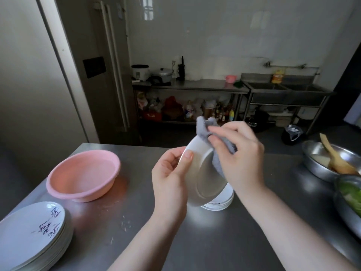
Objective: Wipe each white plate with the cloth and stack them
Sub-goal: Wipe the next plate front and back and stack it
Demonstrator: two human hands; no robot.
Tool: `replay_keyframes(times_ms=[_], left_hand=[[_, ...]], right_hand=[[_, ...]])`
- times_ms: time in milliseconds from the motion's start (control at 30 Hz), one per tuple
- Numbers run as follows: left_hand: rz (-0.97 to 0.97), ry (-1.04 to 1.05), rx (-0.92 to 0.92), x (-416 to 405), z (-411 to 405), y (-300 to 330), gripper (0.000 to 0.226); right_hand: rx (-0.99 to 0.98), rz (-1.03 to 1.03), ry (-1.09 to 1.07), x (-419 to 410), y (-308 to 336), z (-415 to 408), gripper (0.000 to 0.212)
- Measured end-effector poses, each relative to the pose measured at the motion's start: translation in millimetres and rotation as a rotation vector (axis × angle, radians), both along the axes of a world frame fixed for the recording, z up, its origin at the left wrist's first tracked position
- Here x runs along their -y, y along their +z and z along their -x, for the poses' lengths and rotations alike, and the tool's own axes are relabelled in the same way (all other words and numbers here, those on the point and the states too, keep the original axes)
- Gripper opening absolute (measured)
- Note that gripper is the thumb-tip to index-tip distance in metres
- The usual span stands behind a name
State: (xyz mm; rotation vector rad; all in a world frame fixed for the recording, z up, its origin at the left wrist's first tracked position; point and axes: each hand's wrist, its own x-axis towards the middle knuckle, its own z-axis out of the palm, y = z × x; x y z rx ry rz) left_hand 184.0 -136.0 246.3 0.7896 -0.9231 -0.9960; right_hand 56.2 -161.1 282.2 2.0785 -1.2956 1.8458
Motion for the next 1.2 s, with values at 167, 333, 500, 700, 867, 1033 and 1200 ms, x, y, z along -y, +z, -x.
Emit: replay_keyframes(times_ms=[167,333,500,700,867,1033,1200], left_hand=[[0.037,0.016,0.018,0.8,-4.4,-2.2,0.014],[0.022,0.051,-0.078,-2.6,2.1,4.7,0.011],[-0.061,-0.004,-0.256,-2.0,-0.7,13.1,0.027],[-0.124,-0.084,-0.3,1.6,-14.3,13.4,0.037],[-0.178,-0.151,-0.265,-1.6,-14.8,0.2,0.031],[-0.241,-0.09,-0.371,9.7,-32.7,3.5,0.023],[-0.324,-0.088,-0.569,20.7,-26.9,4.2,0.031]], right_hand=[[-0.008,0.024,0.062,-4.8,-7.7,-7.3,0.018],[0.068,0.077,0.007,-17.5,-22.0,-24.3,0.018],[-0.07,0.152,0.017,-29.9,-54.9,-31.5,0.017],[-0.228,0.152,0.033,-26.4,-42.5,-29.0,0.018],[-0.121,0.049,-0.058,-3.1,7.1,-17.3,0.017],[0.228,-0.155,-0.157,7.8,-8.9,24.0,0.014],[0.352,-0.085,-0.239,-19.5,-83.1,-1.3,0.015]])
